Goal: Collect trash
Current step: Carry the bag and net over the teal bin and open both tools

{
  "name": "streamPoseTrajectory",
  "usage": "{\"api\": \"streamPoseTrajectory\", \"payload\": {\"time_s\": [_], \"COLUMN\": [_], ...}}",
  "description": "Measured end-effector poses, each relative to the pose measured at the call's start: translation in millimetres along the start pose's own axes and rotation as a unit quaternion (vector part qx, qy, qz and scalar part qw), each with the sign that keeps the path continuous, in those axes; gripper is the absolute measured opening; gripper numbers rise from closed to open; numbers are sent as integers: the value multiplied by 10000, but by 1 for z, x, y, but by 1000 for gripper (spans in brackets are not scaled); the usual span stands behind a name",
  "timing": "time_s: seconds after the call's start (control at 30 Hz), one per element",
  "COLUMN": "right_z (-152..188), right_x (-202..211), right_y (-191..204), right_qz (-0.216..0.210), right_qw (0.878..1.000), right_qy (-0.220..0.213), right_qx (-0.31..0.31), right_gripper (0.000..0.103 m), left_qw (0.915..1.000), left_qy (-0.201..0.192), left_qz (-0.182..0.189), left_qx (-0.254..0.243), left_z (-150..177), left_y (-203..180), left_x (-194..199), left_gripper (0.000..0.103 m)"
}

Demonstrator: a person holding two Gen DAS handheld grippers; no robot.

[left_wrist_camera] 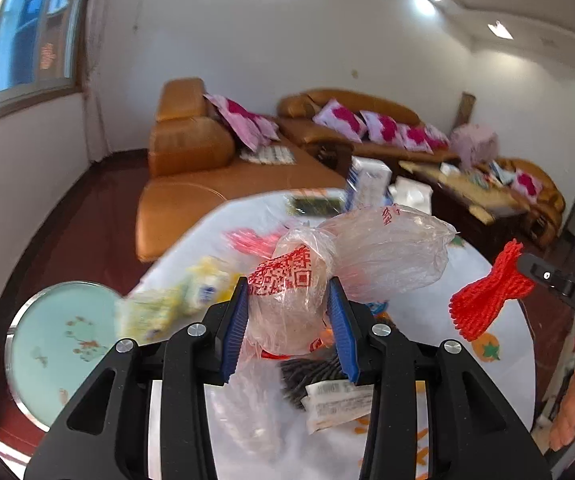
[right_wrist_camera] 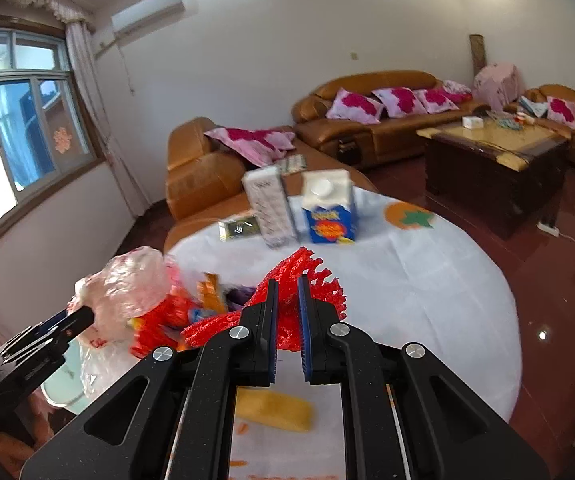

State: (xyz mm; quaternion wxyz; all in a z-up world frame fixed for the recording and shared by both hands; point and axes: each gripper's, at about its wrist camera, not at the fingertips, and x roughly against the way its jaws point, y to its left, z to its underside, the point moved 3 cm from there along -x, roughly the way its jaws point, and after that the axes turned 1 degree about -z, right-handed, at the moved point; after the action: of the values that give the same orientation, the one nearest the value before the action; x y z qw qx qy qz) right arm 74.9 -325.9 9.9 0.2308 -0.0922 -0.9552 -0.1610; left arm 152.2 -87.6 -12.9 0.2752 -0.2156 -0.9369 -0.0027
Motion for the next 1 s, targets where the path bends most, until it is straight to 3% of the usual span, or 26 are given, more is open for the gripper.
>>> {"api": "streamPoseTrajectory", "payload": {"time_s": [0.17, 0.6, 0.8, 1.0], "right_z": [-2, 24, 36, 52], "right_x": [0, -31, -45, -63], "right_y": [50, 177, 218, 244], "right_qz": [-402, -1429, -1665, -1683], "right_qw": [9988, 9860, 9799, 9755], "right_qy": [-86, 306, 465, 590], "right_qx": [281, 804, 992, 1291], "right_gripper": [10, 10, 10, 10], "left_qw": [9980, 9831, 9748, 9709], "left_qy": [-292, -421, -337, -181], "left_qz": [-513, -1524, -1893, -2066], "left_qx": [215, 924, 1135, 1201], "left_z": [2, 20, 28, 36], "left_y": [46, 149, 180, 189], "left_x": [38, 86, 86, 72], "left_gripper": [39, 39, 40, 40]}}
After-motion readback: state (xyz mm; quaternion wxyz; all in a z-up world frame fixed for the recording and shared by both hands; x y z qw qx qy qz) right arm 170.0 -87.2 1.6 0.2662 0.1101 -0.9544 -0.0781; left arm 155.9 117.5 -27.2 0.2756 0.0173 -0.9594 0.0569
